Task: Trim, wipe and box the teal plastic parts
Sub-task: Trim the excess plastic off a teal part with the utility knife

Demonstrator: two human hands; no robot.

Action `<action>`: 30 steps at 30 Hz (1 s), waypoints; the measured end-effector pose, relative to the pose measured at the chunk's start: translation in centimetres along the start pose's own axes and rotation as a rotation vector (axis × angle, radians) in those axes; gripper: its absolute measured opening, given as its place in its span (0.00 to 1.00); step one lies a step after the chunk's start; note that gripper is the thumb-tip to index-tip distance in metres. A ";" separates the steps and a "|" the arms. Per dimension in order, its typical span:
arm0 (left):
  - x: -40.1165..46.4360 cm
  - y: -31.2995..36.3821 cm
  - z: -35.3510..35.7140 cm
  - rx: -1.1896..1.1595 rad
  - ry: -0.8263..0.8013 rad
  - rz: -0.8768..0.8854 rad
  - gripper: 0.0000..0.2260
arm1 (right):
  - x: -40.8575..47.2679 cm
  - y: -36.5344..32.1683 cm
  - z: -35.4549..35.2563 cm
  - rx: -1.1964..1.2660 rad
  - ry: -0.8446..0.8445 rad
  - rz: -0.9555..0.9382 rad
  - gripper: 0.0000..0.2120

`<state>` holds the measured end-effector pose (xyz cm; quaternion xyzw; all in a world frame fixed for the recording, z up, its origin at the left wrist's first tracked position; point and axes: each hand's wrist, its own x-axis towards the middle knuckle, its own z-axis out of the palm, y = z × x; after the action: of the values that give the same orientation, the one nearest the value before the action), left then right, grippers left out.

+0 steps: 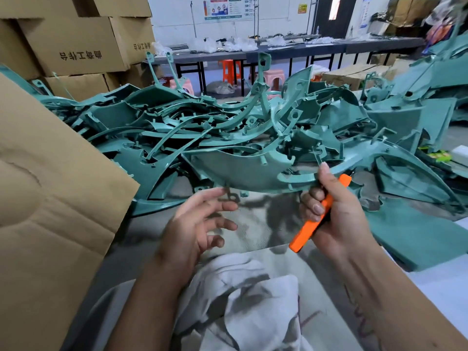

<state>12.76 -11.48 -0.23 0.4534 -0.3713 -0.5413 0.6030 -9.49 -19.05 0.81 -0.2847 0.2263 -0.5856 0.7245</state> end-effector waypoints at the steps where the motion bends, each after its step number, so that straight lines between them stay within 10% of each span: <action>1: -0.1 -0.5 0.0 0.076 -0.002 0.022 0.18 | -0.1 0.1 0.2 0.011 0.007 0.016 0.15; 17: -0.1 -0.7 1.2 -0.151 0.291 0.222 0.19 | -0.5 0.7 0.7 -0.188 0.042 0.130 0.17; 22: -0.1 0.3 0.4 -0.514 0.204 0.230 0.17 | -1.2 1.6 0.6 -0.800 0.150 -0.267 0.18; 30: 0.0 0.6 0.5 -0.797 0.289 0.012 0.08 | -2.3 3.7 2.0 -1.371 -0.130 -0.926 0.09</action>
<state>12.51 -11.59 0.53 0.2538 -0.0473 -0.5698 0.7802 -6.00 -15.97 -0.22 -0.7606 0.3507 -0.5393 0.0874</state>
